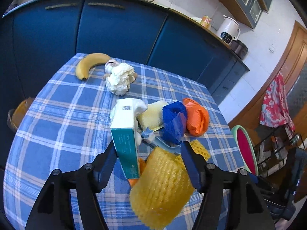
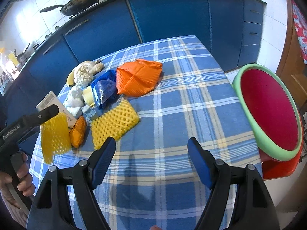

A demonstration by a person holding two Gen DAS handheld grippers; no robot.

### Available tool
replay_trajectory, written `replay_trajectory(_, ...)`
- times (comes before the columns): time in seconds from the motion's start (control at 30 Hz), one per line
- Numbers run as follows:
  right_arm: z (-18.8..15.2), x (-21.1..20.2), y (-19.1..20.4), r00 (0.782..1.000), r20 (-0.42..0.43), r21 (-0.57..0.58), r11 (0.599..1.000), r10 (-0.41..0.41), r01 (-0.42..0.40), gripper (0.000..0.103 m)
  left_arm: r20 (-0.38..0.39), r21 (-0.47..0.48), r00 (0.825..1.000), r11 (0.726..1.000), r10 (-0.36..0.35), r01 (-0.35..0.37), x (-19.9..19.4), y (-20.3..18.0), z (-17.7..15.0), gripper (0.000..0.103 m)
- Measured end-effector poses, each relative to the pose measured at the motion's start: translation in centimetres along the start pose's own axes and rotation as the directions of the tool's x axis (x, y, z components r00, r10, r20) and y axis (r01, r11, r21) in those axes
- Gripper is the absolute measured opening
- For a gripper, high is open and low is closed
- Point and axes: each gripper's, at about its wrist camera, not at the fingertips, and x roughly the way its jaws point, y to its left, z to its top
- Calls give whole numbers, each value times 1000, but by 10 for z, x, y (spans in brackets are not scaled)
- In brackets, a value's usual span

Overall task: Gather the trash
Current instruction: 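Grasp a second yellow foam fruit net with the right tool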

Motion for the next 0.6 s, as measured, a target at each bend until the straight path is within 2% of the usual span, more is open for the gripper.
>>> replay_trajectory(0.3, -4, 3, 14, 1000, -11, -35, 999, 7, -7, 78, 16, -76, 999, 997, -29, 30, -4, 26, -1, 69)
replay_trajectory(0.6, -5, 5, 27, 1000, -19, -66, 998, 16, -17, 78, 0, -54, 992, 990, 129, -128, -10, 50, -8, 70)
